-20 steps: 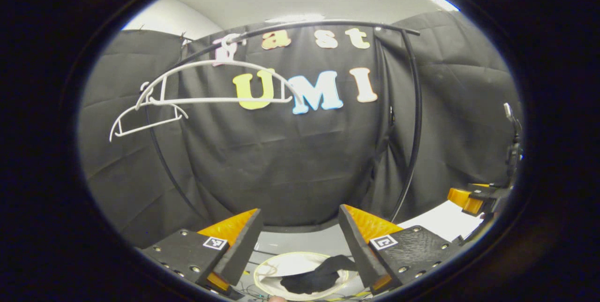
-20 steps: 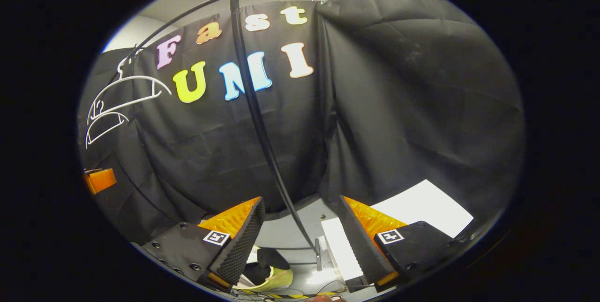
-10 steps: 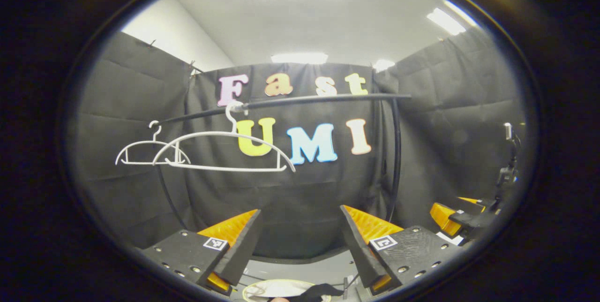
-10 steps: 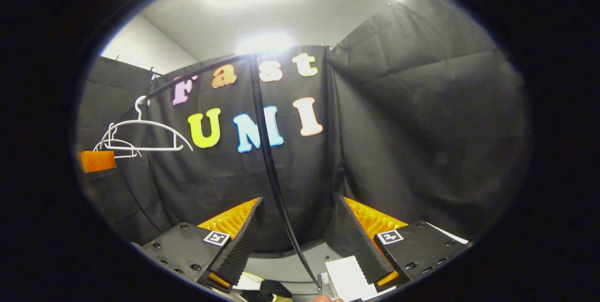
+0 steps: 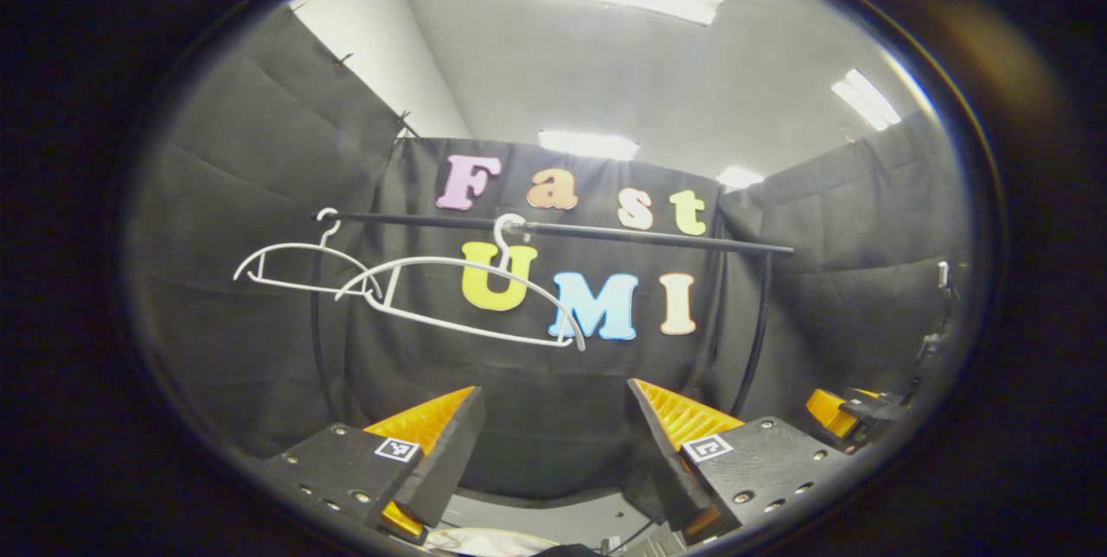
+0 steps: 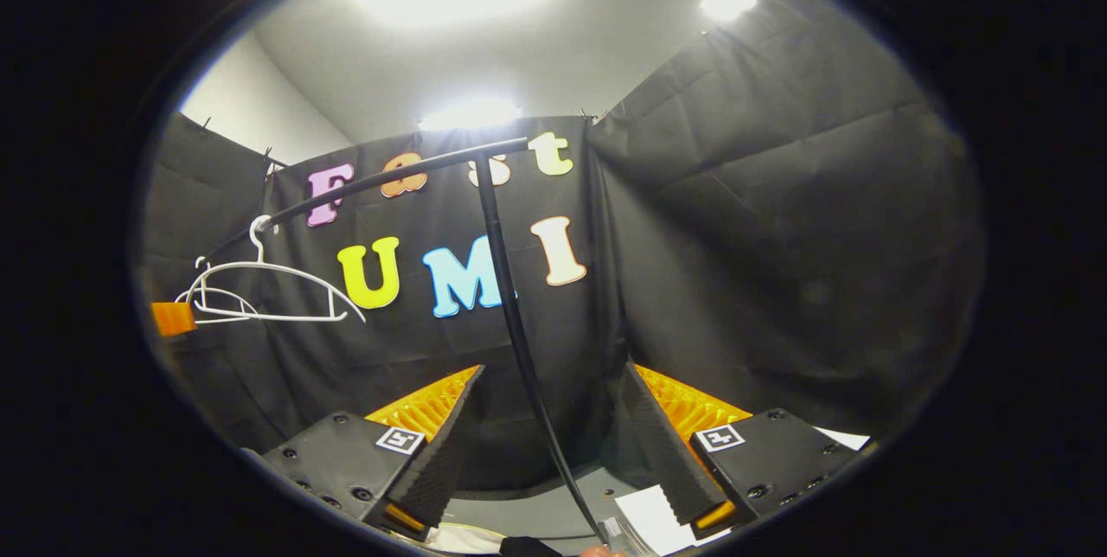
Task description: Grasp the clothes on the hanger with both hands and then place them into the laundry hamper below.
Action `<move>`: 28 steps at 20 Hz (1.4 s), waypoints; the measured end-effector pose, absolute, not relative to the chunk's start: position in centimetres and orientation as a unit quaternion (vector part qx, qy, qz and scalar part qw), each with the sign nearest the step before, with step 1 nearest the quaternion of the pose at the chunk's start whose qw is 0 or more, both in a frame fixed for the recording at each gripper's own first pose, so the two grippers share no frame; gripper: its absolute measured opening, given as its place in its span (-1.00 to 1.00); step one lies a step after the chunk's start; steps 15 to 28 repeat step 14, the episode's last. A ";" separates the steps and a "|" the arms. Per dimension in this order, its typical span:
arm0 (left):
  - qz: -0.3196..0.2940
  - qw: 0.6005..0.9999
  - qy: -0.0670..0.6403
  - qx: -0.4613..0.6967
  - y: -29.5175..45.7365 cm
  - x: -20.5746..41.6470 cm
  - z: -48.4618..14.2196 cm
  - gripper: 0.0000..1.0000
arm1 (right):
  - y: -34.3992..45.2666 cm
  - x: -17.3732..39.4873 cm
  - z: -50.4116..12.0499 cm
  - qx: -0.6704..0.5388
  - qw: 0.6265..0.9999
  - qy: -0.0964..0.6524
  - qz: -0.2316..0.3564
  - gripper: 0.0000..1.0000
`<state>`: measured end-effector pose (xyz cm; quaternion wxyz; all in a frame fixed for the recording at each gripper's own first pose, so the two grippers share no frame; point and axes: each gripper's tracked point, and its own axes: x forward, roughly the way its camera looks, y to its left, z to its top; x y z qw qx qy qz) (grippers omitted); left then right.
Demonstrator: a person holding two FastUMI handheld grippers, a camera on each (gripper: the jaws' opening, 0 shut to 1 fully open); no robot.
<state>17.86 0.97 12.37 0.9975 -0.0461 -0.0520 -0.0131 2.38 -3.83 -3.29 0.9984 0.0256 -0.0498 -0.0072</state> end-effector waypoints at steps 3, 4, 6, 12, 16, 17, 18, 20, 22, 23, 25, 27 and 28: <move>-0.011 0.997 -0.057 -0.055 3.0 17.6 11.1 0.84 | -2.4 1.9 -3.6 0.017 0.998 -0.052 -0.002 0.95; -0.012 0.997 -0.054 -0.048 3.5 17.7 10.6 0.84 | -1.8 1.9 -3.6 0.016 0.998 -0.055 0.003 0.95; -0.019 0.998 -0.046 -0.025 3.6 17.9 9.8 0.84 | -0.2 1.7 -3.5 0.017 0.998 -0.058 0.019 0.96; -0.075 0.996 -0.035 -0.017 1.0 19.6 8.4 0.84 | 1.6 1.6 -3.3 0.004 0.997 -0.066 0.027 0.95; -0.088 0.995 -0.034 -0.014 0.7 19.5 7.8 0.84 | 1.2 1.4 -3.8 -0.001 0.998 -0.068 0.018 0.95; -0.088 0.995 -0.034 -0.014 0.7 19.5 7.8 0.84 | 1.2 1.4 -3.8 -0.001 0.998 -0.068 0.018 0.95; -0.088 0.995 -0.034 -0.014 0.7 19.5 7.8 0.84 | 1.2 1.4 -3.8 -0.001 0.998 -0.068 0.018 0.95; -0.088 0.995 -0.034 -0.014 0.7 19.5 7.8 0.84 | 1.2 1.4 -3.8 -0.001 0.998 -0.068 0.018 0.95; -0.088 0.995 -0.034 -0.014 0.7 19.5 7.8 0.84 | 1.2 1.4 -3.8 -0.001 0.998 -0.068 0.018 0.95; -0.088 0.995 -0.034 -0.014 0.7 19.5 7.8 0.84 | 1.2 1.4 -3.8 -0.001 0.998 -0.068 0.018 0.95; -0.088 0.995 -0.034 -0.014 0.7 19.5 7.8 0.84 | 1.2 1.4 -3.8 -0.001 0.998 -0.068 0.018 0.95; -0.088 0.995 -0.034 -0.014 0.7 19.5 7.8 0.84 | 1.2 1.4 -3.8 -0.001 0.998 -0.068 0.018 0.95; -0.088 0.995 -0.034 -0.014 0.7 19.5 7.8 0.84 | 1.2 1.4 -3.8 -0.001 0.998 -0.068 0.018 0.95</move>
